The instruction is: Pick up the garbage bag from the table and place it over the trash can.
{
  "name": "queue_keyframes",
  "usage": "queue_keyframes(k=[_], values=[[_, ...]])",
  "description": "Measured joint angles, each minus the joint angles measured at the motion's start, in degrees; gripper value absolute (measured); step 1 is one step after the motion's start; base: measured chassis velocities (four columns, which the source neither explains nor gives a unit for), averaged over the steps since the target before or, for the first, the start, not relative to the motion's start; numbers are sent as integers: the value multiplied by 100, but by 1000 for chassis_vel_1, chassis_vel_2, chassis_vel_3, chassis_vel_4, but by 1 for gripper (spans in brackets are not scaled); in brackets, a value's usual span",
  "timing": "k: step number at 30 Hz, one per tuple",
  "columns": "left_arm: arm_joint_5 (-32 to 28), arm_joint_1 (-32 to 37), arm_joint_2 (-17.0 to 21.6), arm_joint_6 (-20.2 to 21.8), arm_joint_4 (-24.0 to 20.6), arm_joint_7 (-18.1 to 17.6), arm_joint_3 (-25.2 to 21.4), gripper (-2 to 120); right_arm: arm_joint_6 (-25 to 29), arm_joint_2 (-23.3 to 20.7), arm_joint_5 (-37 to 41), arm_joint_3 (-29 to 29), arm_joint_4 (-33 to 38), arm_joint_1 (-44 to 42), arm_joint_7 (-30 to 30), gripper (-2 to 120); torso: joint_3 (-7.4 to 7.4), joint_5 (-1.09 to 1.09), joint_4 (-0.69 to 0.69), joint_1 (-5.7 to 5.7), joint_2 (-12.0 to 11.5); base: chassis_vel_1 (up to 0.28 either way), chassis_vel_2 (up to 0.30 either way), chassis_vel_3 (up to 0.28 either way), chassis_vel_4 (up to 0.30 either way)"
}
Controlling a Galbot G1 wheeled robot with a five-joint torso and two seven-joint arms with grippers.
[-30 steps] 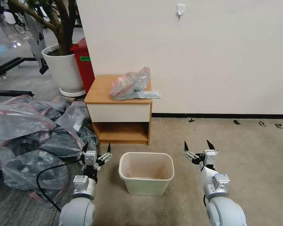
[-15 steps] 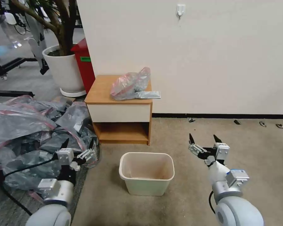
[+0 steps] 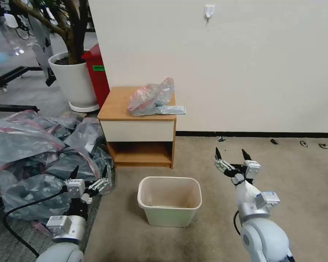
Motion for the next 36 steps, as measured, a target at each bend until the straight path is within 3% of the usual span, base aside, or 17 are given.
queue_keyframes(k=[2, 4, 7, 9, 10, 11, 15, 18, 20, 27, 36], values=[[9, 17, -35, -49, 35, 0, -6, 100, -139, -59, 743, -237, -191, 370, 299, 100, 0, 0, 0, 0, 0, 0, 0, 0, 0], [12, 23, -44, -57, 40, 0, -8, 100, -172, -72, 949, -297, -232, 462, 372, 100, 0, 0, 0, 0, 0, 0, 0, 0, 0], [28, 50, -91, -132, 78, 0, -24, 100, -391, -100, 2609, -628, -451, 1101, 911, 100, 0, 0, 1, 0, 0, 0, 0, 0, 0], [28, 50, -91, -132, 78, 0, -24, 100, -391, -100, 2609, -628, -451, 1101, 911, 100, 0, 0, 1, 0, 0, 0, 0, 0, 0], [23, 53, -128, -261, 116, 28, -50, 100, -622, -4, 4569, -790, -821, 1872, 1526, 100, 0, -1, 0, 0, -1, 0, 0, 0, 0], [16, 57, -148, -358, 154, 108, -107, 100, -732, 62, 5455, -838, -1095, 2333, 1806, 100, 1, 0, 0, 0, -1, 0, 0, 0, 0], [16, 96, -187, -467, 194, 153, -178, 100, -841, 178, 6230, -888, -1569, 2983, 1978, 100, 1, 0, -1, 0, -1, 0, 0, 0, 0], [19, 119, -206, -489, 194, 157, -198, 100, -843, 237, 6348, -923, -1809, 3250, 1984, 100, 0, 0, 0, 0, -1, 0, 0, 0, 0], [29, 155, -253, -503, 187, 158, -249, 100, -838, 322, 6440, -1025, -2422, 3767, 1975, 100, 1, 0, 1, 0, -1, 0, 0, 0, 0], [137, 169, -413, -504, 186, 158, -306, 100, -779, 386, 6444, -1148, -3447, 4418, 1762, 100, 1, 0, 0, 0, -1, 0, 0, 0, 0], [219, 176, -507, -514, 231, 147, -370, 100, -742, 532, 6412, -1146, -4067, 4874, 1558, 99, 0, 0, 0, 0, -1, 0, 0, 0, 0]])
